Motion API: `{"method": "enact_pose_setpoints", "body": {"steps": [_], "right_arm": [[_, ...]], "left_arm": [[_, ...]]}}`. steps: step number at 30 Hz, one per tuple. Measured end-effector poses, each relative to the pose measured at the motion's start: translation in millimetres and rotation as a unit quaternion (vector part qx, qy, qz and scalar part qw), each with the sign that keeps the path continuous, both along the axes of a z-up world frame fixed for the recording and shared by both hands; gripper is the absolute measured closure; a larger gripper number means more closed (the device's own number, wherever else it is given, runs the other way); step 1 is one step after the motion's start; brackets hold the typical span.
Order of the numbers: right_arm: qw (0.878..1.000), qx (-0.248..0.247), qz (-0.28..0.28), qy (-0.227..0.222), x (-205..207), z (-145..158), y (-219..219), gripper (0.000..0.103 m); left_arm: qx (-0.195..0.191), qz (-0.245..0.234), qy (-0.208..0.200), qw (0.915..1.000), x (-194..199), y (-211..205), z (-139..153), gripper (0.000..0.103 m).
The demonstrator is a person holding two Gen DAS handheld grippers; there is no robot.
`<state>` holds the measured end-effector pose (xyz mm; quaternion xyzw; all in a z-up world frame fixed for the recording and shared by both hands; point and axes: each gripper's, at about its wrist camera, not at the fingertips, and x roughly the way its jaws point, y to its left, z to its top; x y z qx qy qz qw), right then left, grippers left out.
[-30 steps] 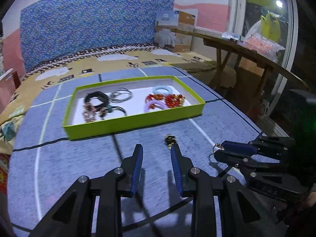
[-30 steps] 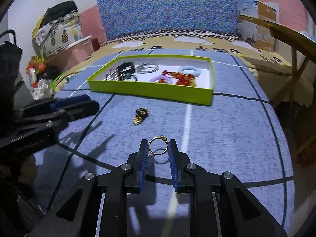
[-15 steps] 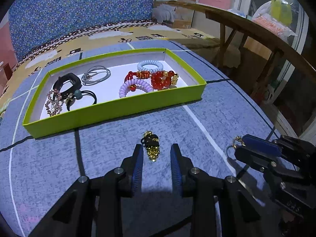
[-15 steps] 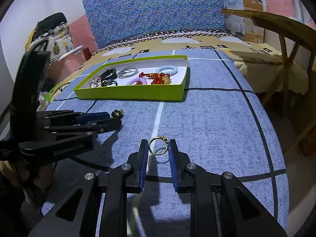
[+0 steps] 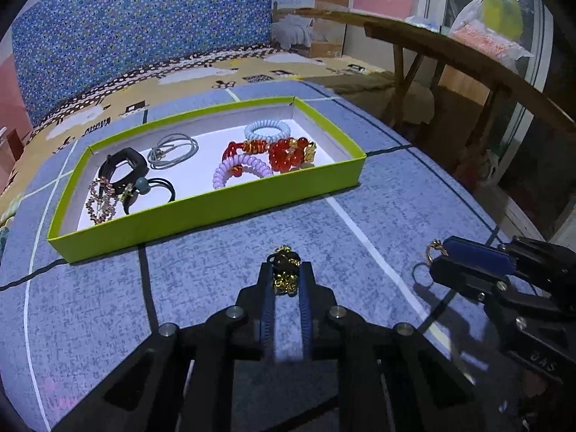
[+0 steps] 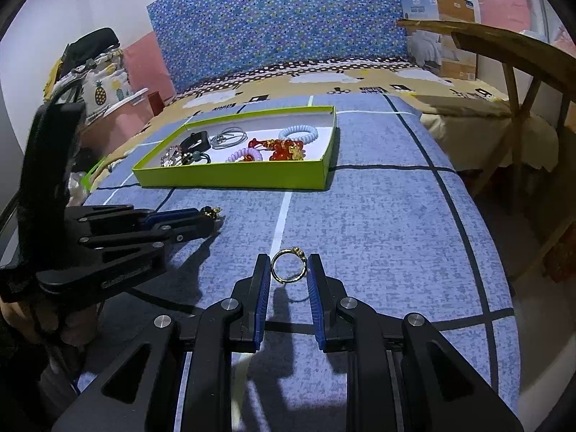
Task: Organize jewelry
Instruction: 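Grasp the gold charm with the left tool while the right tool holds the gold ring, then carry the gold charm and gold ring into the green box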
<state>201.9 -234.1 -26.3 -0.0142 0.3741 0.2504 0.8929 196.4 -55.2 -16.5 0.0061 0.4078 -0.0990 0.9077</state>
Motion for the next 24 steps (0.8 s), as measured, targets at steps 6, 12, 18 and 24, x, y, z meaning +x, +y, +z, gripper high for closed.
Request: {"method": "enact_pose_setpoints", "body": {"steps": [6,12,18,24], "right_arm": [[1.000,0.003,-0.001,-0.004,-4,6,1,0.082],[1.000,0.010,0.001,-0.005,-5,11,7,0.082],[1.000,0.013,0.008,-0.009,-1,18,16,0.082],[1.000,0.008,0.021,-0.022,9,29,28,0.082]], "left_arm": [[-0.017,0.006,-0.017,0.9997,-13,12,10,0.088],[-0.025,0.020,-0.034,0.9989,-21,28,20,0.088],[-0.030,0.033,-0.050,0.9978,-21,45,29,0.088],[-0.030,0.038,-0.065,0.9967,-11,57,37,0.088]]}}
